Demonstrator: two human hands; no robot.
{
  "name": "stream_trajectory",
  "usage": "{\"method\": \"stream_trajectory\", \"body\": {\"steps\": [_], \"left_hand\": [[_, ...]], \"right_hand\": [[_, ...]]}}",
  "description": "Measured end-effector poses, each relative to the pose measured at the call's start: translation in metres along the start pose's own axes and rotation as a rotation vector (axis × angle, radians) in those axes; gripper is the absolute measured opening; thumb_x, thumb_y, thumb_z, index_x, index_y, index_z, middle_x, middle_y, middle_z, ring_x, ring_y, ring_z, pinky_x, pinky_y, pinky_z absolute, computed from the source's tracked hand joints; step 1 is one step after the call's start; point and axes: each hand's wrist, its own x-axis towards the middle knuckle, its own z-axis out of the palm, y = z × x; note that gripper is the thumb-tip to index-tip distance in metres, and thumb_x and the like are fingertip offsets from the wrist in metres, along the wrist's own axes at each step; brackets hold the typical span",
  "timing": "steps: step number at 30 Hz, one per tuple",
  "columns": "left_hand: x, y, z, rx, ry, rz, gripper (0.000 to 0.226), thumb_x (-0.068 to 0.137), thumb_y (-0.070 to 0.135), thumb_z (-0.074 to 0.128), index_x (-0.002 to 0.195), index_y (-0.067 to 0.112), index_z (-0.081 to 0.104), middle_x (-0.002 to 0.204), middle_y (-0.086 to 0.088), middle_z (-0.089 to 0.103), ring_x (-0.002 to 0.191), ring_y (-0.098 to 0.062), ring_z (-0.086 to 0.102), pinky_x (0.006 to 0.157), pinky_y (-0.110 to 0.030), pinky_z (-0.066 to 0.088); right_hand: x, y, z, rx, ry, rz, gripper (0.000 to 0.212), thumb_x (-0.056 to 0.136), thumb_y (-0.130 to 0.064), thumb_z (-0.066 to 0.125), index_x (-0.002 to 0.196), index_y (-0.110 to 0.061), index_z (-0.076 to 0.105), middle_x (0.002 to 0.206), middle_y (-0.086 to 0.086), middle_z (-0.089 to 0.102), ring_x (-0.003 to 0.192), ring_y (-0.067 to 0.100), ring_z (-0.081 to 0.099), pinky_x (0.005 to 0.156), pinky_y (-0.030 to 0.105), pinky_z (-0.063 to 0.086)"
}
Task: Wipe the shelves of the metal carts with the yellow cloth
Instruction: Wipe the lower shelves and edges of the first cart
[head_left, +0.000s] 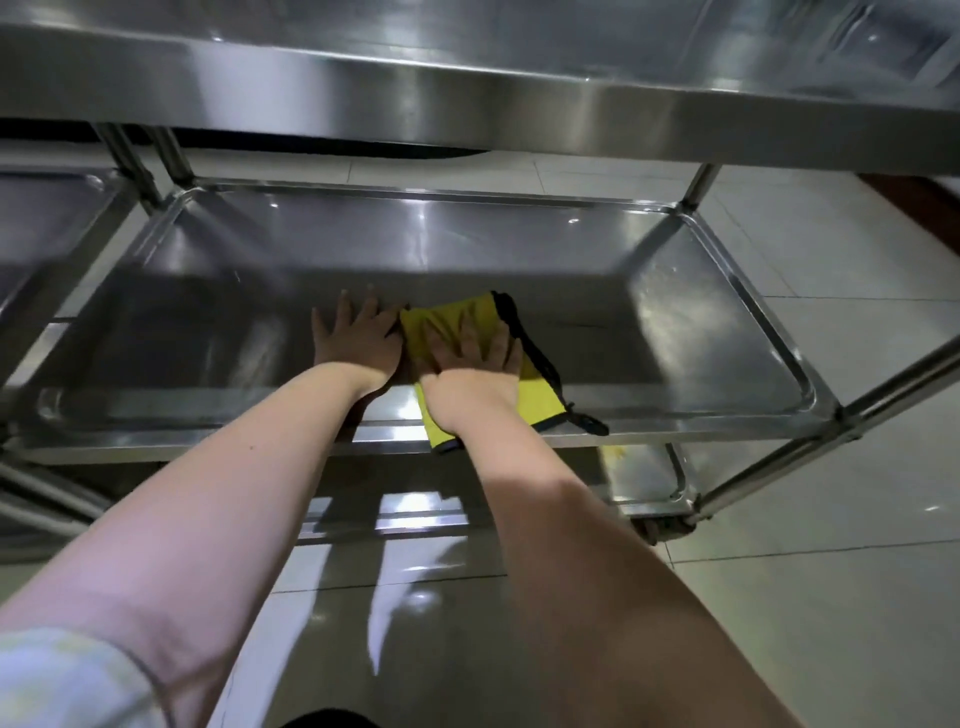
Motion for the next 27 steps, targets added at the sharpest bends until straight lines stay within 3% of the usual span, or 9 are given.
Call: {"method": "stream_trajectory", "body": {"steps": [3, 6, 11, 15, 19, 22, 27], "left_hand": [[-0.004, -0.021, -0.018, -0.081, -0.001, 0.08, 0.046, 0.106, 0.028, 0.027, 0.152, 0.027, 0.03, 0.164, -0.002, 0.011, 0.151, -0.028, -0.003, 0.12, -0.052, -0.002], [-0.008, -0.078, -0.034, 0.016, 0.079, 0.105, 0.046, 0.106, 0.03, 0.028, 0.15, 0.02, 0.035, 0.163, -0.004, 0.016, 0.151, -0.028, 0.002, 0.121, -0.051, -0.001], [-0.03, -0.192, -0.045, -0.051, -0.004, -0.116, 0.049, 0.104, 0.047, 0.024, 0.151, 0.036, 0.027, 0.161, -0.001, 0.023, 0.147, -0.029, 0.022, 0.119, -0.052, 0.017], [-0.036, -0.222, -0.037, 0.012, 0.042, -0.102, 0.048, 0.104, 0.047, 0.019, 0.151, 0.048, 0.013, 0.164, 0.008, 0.011, 0.151, -0.024, 0.006, 0.12, -0.052, -0.002], [-0.031, -0.221, -0.032, 0.044, 0.081, -0.072, 0.048, 0.104, 0.044, 0.019, 0.152, 0.046, 0.015, 0.164, 0.009, 0.009, 0.151, -0.021, 0.001, 0.118, -0.055, -0.003], [-0.03, -0.223, -0.031, 0.041, 0.094, -0.068, 0.048, 0.104, 0.041, 0.021, 0.152, 0.045, 0.015, 0.164, 0.01, 0.006, 0.151, -0.021, 0.001, 0.118, -0.055, -0.005], [-0.025, -0.229, -0.029, 0.101, 0.121, -0.078, 0.052, 0.103, 0.033, 0.025, 0.154, 0.04, 0.017, 0.164, 0.011, 0.005, 0.151, -0.017, 0.003, 0.118, -0.05, -0.008]], "right_hand": [[0.001, 0.008, -0.002, 0.03, 0.004, 0.012, 0.053, 0.1, -0.057, 0.016, 0.151, -0.051, 0.002, 0.164, -0.002, -0.013, 0.146, 0.042, -0.017, 0.116, 0.055, -0.015], [-0.001, 0.005, -0.003, 0.024, 0.003, 0.021, 0.053, 0.099, -0.057, 0.013, 0.151, -0.052, 0.001, 0.164, -0.003, -0.014, 0.147, 0.041, -0.016, 0.116, 0.055, -0.014], [0.001, 0.002, 0.0, 0.001, 0.026, 0.047, 0.054, 0.099, -0.06, 0.012, 0.151, -0.053, 0.002, 0.164, -0.003, -0.012, 0.147, 0.04, -0.015, 0.117, 0.054, -0.011], [0.003, 0.002, 0.001, -0.007, 0.032, 0.066, 0.052, 0.098, -0.061, 0.012, 0.149, -0.055, 0.0, 0.164, -0.005, -0.012, 0.148, 0.038, -0.015, 0.118, 0.052, -0.011], [0.009, -0.012, 0.001, -0.003, 0.044, 0.169, 0.053, 0.098, -0.062, 0.012, 0.149, -0.055, -0.001, 0.164, -0.004, -0.012, 0.148, 0.04, -0.014, 0.118, 0.054, -0.011], [0.023, -0.071, 0.009, -0.002, 0.077, 0.256, 0.055, 0.098, -0.06, 0.015, 0.151, -0.051, 0.004, 0.164, 0.0, -0.01, 0.146, 0.046, -0.012, 0.116, 0.059, -0.011], [0.014, -0.225, 0.033, -0.007, 0.049, -0.078, 0.055, 0.1, -0.054, 0.02, 0.153, -0.045, 0.008, 0.164, 0.005, -0.009, 0.144, 0.049, -0.015, 0.113, 0.061, -0.015]]}}
